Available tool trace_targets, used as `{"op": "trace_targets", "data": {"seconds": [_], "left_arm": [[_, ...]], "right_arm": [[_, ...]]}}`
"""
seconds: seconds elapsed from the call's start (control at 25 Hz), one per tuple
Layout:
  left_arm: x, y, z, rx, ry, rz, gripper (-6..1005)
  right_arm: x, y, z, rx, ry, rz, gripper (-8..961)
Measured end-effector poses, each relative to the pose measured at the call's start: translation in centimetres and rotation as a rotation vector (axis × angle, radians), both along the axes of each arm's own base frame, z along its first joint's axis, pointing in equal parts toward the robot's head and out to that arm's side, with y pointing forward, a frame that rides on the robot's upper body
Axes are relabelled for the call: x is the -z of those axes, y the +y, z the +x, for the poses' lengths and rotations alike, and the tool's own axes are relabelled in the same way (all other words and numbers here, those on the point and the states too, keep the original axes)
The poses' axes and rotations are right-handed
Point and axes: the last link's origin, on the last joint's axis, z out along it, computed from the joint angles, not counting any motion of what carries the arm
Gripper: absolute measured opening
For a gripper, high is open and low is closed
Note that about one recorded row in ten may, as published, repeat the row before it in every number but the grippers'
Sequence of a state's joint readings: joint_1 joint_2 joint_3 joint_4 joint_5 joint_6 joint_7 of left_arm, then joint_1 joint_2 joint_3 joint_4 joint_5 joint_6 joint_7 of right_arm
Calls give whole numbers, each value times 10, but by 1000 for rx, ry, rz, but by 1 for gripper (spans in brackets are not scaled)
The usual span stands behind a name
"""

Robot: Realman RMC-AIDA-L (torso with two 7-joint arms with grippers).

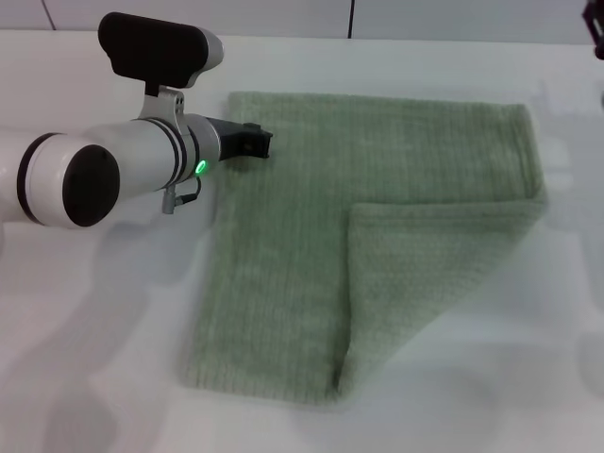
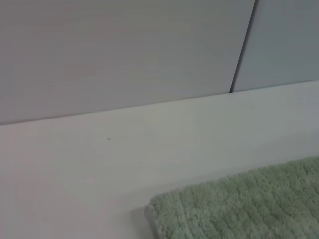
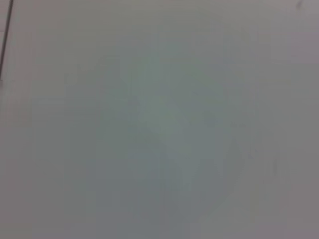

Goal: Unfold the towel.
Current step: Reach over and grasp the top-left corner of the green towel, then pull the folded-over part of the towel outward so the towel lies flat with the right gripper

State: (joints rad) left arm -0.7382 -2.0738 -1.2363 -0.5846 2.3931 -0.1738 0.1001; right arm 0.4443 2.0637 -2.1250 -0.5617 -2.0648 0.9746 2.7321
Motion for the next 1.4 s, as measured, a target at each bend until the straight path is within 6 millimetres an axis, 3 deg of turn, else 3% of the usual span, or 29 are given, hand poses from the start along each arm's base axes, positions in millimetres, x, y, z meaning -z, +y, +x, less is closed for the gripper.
{"op": "trace_targets", "data": {"seconds": [0.44,0.6,1.4], "left_arm": [[0,0,0,0,1,-2,-1],[0,0,1,5,0,-1,-1],[-1,1,3,13,0,2,-1]], "right_arm": [[-10,16,-38,69,12,-155,806],[-14,23,-51,67,45,-317,805],[-34,30,-71,51,86,-817,807]]}}
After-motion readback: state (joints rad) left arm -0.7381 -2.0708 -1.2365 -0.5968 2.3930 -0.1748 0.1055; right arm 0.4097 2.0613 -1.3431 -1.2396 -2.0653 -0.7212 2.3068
